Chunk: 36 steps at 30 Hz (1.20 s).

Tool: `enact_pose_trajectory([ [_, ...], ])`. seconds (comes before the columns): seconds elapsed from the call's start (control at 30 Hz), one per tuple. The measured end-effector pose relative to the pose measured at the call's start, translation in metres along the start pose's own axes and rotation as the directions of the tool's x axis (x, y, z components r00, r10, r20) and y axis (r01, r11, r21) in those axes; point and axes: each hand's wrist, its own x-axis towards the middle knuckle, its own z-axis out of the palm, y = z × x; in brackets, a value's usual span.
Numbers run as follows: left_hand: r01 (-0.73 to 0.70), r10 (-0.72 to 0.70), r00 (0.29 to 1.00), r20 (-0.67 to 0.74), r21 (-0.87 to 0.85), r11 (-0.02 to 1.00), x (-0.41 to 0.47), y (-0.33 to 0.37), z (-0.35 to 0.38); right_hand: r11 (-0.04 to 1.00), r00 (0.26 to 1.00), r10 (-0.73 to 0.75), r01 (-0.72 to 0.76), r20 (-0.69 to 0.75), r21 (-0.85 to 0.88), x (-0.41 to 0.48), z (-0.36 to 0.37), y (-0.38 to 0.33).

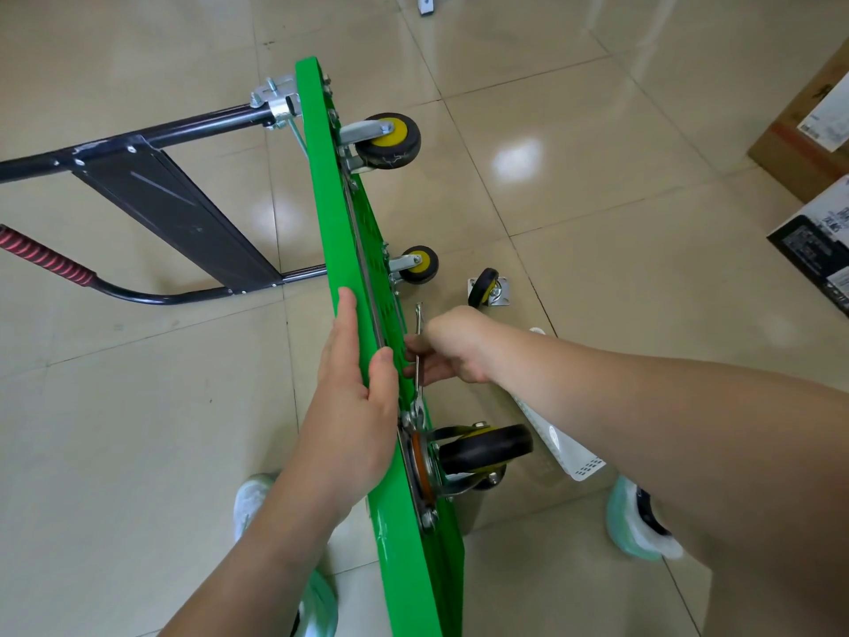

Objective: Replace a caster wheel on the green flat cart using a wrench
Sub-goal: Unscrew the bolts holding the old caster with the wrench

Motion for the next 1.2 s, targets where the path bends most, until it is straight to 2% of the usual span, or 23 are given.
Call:
enact_pose_trajectory([
  [0.53,-0.002,0.002,1.000,-0.008,-0.005,1.000,0.002,-0.005,0.001,0.998,0.995,0.067,-0.068,0.070,0.006,0.011,0.003,0.005],
  [0.7,0.008,-0.008,1.000,-0.012,-0.010,1.000,0.002,-0.006,0.001,0.987,0.987,0.128,-0.116,0.102,-0.110,0.009,0.008,0.010],
  [0.93,0.004,-0.004,1.000,-0.011,-0.026,1.000,0.002,-0.006,0.000,0.986,0.989,0.132,-0.125,0.067,-0.106,0.012,0.010,0.007],
  [1.07,0.008,-0.009,1.000,-0.011,-0.040,0.999,0.002,-0.005,0.001,0.983,0.995,0.094,-0.086,0.039,-0.162,0.015,0.010,0.007],
  [1.2,0.007,-0.007,1.000,-0.010,-0.040,0.999,0.001,-0.005,0.000,0.956,0.999,0.035,-0.034,-0.002,-0.291,0.014,0.014,0.005],
])
